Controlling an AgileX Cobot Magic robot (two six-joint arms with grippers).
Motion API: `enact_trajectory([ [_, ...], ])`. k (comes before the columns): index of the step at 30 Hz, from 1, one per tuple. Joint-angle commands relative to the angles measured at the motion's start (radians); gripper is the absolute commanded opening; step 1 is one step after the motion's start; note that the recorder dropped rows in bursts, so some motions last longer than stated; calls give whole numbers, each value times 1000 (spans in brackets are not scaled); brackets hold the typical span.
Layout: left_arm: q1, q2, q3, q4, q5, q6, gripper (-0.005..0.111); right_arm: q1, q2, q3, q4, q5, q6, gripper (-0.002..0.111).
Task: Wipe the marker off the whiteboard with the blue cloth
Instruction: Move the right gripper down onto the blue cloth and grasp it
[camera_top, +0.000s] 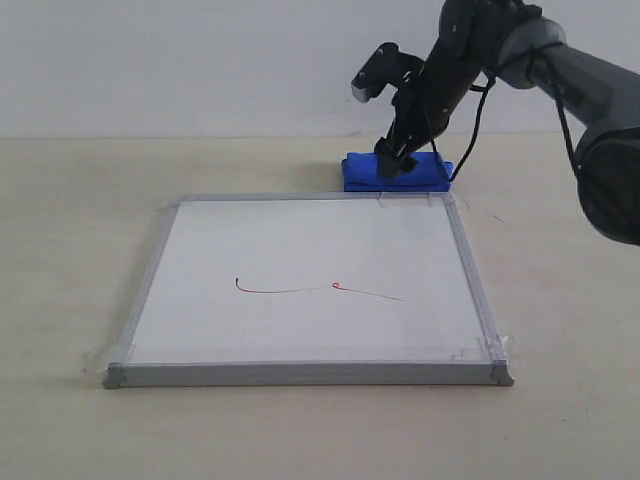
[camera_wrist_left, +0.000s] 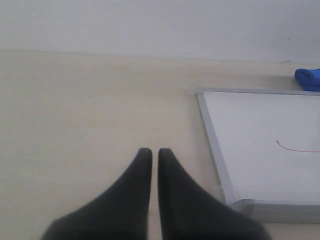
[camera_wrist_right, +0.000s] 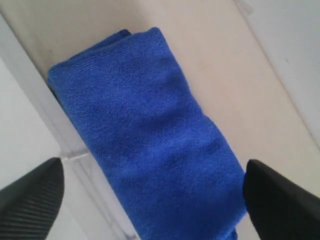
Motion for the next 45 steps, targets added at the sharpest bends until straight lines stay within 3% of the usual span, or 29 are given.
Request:
enact_trajectory([
  [1,-2,-4,-3,-1,-10,1,4,-2,26,-5,67,-51,-5,86],
  [16,-2,-4,-3,-1,-10,1,4,-2,98,-5,79,-163,-20,86],
  [36,-2,-4,-3,-1,-10,1,4,-4,117,-5,-25,-203,106,86],
  [42,-2,-4,-3,-1,-10,1,4,-4,118,-5,-92,-183,141,68],
  [45,-2,-4,-3,-1,-10,1,4,-4,118,-5,-96,-181,137,66],
])
